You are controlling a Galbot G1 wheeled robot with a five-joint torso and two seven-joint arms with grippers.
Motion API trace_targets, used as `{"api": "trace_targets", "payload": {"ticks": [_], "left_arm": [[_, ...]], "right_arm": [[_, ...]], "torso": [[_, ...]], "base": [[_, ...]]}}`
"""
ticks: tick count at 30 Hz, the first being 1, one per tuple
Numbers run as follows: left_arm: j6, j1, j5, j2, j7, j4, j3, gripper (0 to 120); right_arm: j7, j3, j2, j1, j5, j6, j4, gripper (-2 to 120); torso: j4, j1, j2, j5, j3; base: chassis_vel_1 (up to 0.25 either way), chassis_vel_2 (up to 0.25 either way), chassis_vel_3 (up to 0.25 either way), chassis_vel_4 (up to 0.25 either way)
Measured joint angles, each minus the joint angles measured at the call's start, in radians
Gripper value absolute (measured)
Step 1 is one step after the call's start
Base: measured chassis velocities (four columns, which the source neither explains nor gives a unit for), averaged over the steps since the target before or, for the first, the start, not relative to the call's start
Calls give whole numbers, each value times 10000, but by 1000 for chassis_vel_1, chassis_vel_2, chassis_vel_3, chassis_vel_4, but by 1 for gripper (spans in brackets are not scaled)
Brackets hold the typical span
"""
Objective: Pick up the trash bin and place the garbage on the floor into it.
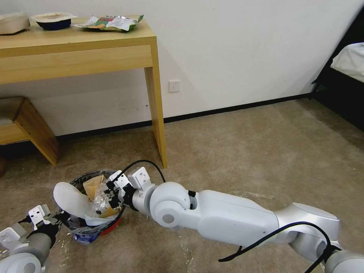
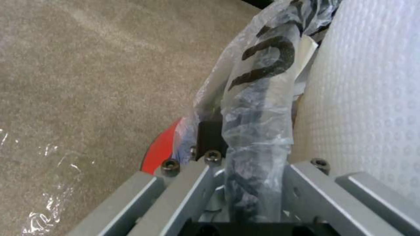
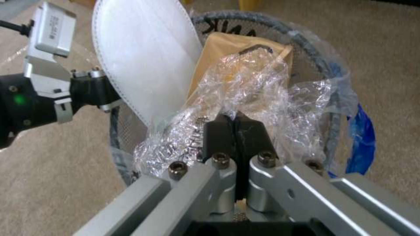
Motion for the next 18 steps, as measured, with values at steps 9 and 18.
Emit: {"api": "trace_targets", "payload": {"ticks": [9, 18], "left_arm": [[0, -4, -3, -35, 4, -60, 8, 1], [-14, 14, -3, -70, 15, -94, 6, 1]], "right_arm": [[41, -182, 364, 0, -23, -5, -650, 0], [115, -407, 709, 11, -128, -10, -1609, 0]], "torso": [[0, 0, 1, 1, 1], [0, 0, 0, 1, 1]], "base": [[0, 0, 0, 0], [0, 0, 0, 0]]}}
